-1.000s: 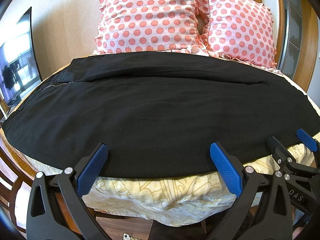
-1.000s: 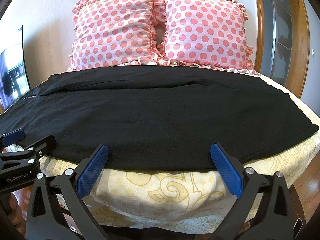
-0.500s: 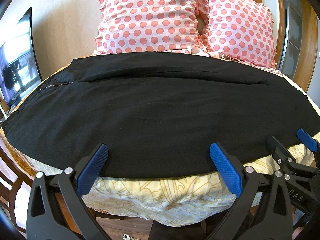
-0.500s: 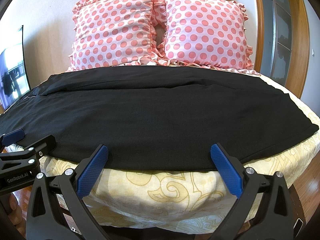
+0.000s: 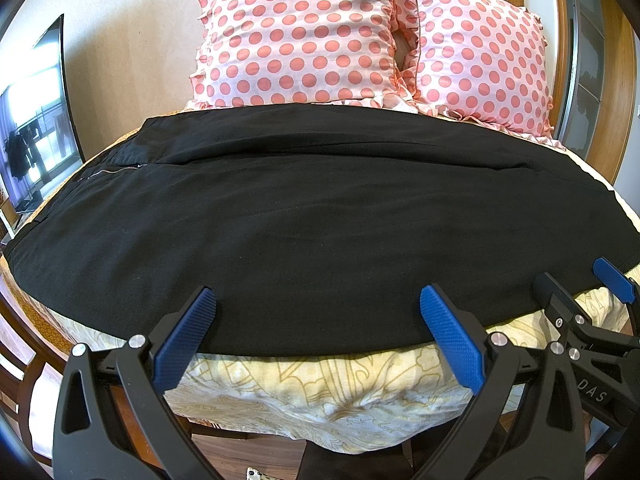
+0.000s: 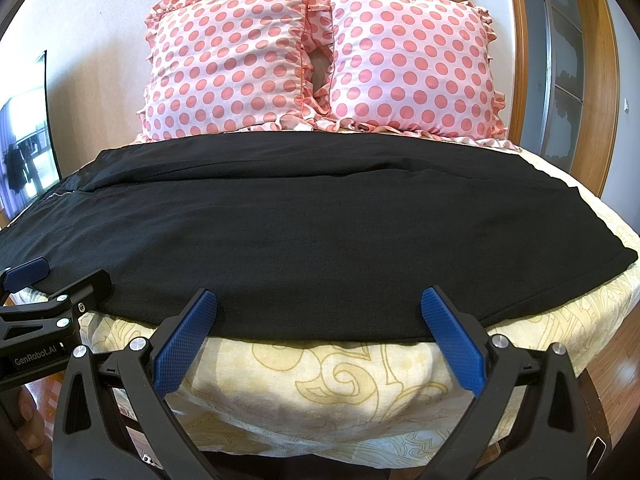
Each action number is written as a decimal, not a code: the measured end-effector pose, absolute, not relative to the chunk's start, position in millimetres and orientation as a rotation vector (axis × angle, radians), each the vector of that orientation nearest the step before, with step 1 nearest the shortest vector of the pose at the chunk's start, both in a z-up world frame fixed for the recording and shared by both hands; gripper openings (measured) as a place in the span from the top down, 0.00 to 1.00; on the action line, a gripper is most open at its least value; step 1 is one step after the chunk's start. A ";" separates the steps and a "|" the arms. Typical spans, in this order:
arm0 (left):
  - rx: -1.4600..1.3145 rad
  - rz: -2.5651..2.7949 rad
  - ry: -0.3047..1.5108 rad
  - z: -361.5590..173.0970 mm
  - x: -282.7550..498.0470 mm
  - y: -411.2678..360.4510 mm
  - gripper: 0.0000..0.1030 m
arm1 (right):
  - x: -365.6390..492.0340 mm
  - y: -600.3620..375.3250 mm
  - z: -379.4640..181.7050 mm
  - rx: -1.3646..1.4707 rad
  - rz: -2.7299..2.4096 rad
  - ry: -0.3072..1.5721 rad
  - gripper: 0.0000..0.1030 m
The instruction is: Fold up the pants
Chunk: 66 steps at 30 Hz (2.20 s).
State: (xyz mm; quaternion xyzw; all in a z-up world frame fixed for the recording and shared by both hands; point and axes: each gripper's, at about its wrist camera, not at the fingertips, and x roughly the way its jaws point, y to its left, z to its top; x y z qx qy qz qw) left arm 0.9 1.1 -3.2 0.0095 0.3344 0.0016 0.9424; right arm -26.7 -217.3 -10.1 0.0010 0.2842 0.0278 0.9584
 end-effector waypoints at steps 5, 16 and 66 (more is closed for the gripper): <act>0.020 0.003 0.681 -3.0 0.9 1.0 0.02 | -26.1 -217.8 -10.0 0.002 0.056 0.576 0.01; 0.021 -0.029 0.718 5.2 7.9 4.5 0.02 | -10.8 -251.6 24.1 0.011 0.100 0.578 0.01; -0.153 -0.196 0.540 33.5 24.8 40.9 0.02 | 114.4 -535.7 69.9 0.789 -0.072 0.428 0.98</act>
